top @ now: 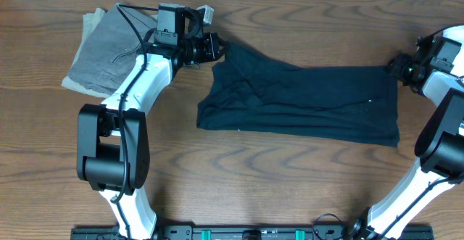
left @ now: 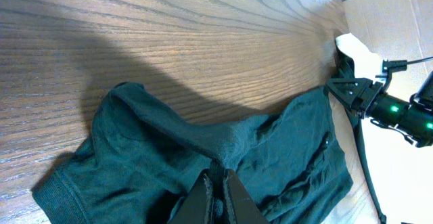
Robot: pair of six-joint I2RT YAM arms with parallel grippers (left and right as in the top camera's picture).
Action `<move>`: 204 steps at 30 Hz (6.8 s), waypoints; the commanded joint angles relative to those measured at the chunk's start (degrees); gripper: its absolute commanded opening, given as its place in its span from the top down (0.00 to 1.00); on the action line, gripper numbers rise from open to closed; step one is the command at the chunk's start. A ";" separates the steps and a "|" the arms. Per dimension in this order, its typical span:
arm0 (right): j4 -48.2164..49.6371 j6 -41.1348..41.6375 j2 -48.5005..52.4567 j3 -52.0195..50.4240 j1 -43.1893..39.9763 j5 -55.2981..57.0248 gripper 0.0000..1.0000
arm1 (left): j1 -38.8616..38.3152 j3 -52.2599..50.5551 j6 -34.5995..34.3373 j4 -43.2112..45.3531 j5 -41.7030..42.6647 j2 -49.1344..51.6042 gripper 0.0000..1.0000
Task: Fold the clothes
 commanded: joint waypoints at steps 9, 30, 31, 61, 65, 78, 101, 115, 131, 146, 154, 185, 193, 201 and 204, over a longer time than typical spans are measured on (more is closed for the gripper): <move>-4.46 0.61 1.31 0.59 0.92 -2.58 0.99 | -0.11 0.33 -0.09 0.07 0.83 -0.02 0.94; -14.58 -4.55 -15.65 0.59 0.26 -2.36 0.99 | -0.11 0.33 -3.89 -3.30 7.43 -0.55 0.94; -15.41 -4.59 -15.65 0.57 0.26 -2.08 0.99 | -0.11 0.33 -3.89 -3.96 7.43 -0.57 0.94; -37.59 -4.33 -15.65 0.59 -0.87 9.11 0.99 | -0.48 0.33 4.17 -37.77 -3.02 -8.79 0.94; -38.84 -4.33 -15.65 0.57 -1.09 11.17 0.99 | -0.83 0.31 4.52 -41.24 -4.46 -8.79 0.94; -40.30 -4.33 -15.65 0.57 -1.14 14.19 0.69 | -4.26 0.22 4.52 -42.21 -7.21 -8.79 0.84; -41.99 -15.26 -9.92 0.57 -7.15 -4.15 0.29 | 2.12 0.22 5.42 -41.53 -11.28 -8.79 0.51; -46.18 -21.79 -5.05 0.44 -6.69 -4.13 0.39 | 3.02 0.22 5.42 -39.93 -11.28 -8.79 0.51; -54.86 -22.49 -4.20 7.54 -8.11 -4.55 0.99 | 3.08 0.26 5.40 -38.84 -11.26 -8.94 0.51; -65.96 -19.76 -15.28 19.76 -4.09 2.27 0.99 | 8.87 1.11 5.40 -37.79 -11.28 -19.34 0.47; -67.76 -19.76 -17.18 18.38 10.49 2.58 0.99 | 11.23 1.11 5.44 -36.83 -11.30 -25.68 0.44; -50.14 -10.03 -17.14 4.22 35.80 -6.86 0.49 | 11.26 1.07 6.34 -37.35 -11.37 -26.45 0.42; -52.63 -10.95 -17.14 4.22 31.71 -3.93 0.48 | 11.17 -0.37 8.83 -40.98 -13.73 -25.86 0.39; -49.96 -10.93 -17.46 5.51 24.81 -13.40 0.49 | 5.53 -5.42 13.75 -38.23 -5.01 -17.29 0.30; -50.40 -10.93 -18.32 6.69 22.14 -14.86 0.51 | 2.25 -5.42 14.16 -36.79 -4.70 -11.04 0.29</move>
